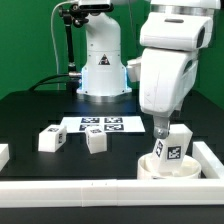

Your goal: Assemble stool

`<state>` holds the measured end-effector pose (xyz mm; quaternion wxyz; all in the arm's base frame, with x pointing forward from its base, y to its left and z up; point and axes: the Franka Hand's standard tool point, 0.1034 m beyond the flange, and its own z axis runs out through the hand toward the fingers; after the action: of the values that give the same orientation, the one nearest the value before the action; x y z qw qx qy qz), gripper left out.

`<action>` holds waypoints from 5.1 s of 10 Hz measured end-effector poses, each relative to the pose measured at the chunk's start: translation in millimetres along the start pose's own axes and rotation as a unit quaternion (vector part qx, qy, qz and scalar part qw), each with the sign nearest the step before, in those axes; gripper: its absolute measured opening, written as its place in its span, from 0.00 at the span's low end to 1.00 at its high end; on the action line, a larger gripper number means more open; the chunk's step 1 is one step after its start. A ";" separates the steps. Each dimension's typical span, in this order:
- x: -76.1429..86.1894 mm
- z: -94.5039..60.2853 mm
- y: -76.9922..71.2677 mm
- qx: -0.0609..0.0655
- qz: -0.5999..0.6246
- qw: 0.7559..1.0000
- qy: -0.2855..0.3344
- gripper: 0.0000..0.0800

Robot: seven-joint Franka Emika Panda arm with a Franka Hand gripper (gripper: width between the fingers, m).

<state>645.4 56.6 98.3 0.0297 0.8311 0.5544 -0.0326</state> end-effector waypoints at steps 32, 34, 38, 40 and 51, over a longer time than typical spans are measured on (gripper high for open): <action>-14.0 14.2 9.5 0.035 0.380 0.924 -0.039 0.42; -13.2 14.2 9.3 0.033 0.424 0.904 -0.040 0.42; -10.6 14.1 7.9 0.028 0.566 0.823 -0.044 0.42; -9.6 14.4 8.4 0.035 0.654 0.755 -0.036 0.42; -5.3 16.5 9.7 0.067 0.913 0.403 -0.024 0.42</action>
Offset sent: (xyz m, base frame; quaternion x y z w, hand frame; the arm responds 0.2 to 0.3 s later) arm 0.0260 0.0184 -0.0026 0.0068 -0.0251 -0.2630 0.9645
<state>652.0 46.5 82.5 -0.0007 0.8418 -0.5380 -0.0438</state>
